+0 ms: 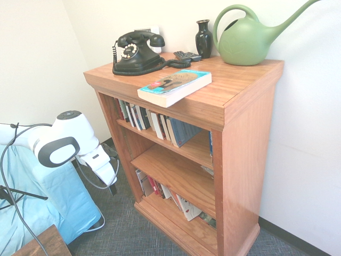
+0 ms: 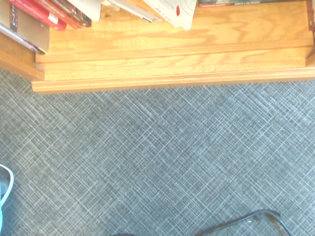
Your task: Organize the shelf
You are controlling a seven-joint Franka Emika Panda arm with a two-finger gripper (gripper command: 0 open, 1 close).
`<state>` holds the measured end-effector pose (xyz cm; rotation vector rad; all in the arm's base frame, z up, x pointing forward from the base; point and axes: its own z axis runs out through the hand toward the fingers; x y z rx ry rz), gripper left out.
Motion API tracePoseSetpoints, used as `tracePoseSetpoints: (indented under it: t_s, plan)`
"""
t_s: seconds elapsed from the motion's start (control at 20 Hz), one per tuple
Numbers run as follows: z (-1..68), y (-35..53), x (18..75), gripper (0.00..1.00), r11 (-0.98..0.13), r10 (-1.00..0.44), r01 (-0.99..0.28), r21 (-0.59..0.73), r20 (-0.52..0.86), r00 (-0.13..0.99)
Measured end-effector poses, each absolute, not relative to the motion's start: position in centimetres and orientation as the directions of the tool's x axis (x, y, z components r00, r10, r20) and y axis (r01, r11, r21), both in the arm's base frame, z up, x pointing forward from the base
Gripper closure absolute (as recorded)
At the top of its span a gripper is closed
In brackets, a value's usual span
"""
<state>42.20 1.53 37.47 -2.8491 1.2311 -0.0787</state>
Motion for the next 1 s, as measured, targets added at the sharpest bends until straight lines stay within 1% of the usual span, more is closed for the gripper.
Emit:
tracePoseSetpoints:
  t_s: [0.1, 0.25, 0.45, 0.6, 0.75, 1.0]
  plan:
    - [37.5, 1.5, 42.3, 0.00, -0.686, -0.727, -0.726, -0.048, 0.039, 0.685]
    - [37.8, 0.8, 42.7, 0.00, -0.699, -0.714, -0.715, -0.025, 0.087, 0.695]
    - [39.5, -1.5, 43.8, 0.00, -0.725, -0.661, -0.688, 0.034, 0.248, 0.708]
    - [41.5, -3.0, 44.3, 0.00, -0.744, -0.581, -0.660, 0.103, 0.387, 0.716]
    - [45.1, -4.0, 44.8, 0.00, -0.760, -0.474, -0.627, 0.171, 0.514, 0.715]
    - [50.7, -4.0, 45.0, 0.00, -0.750, -0.270, -0.600, 0.277, 0.700, 0.661]
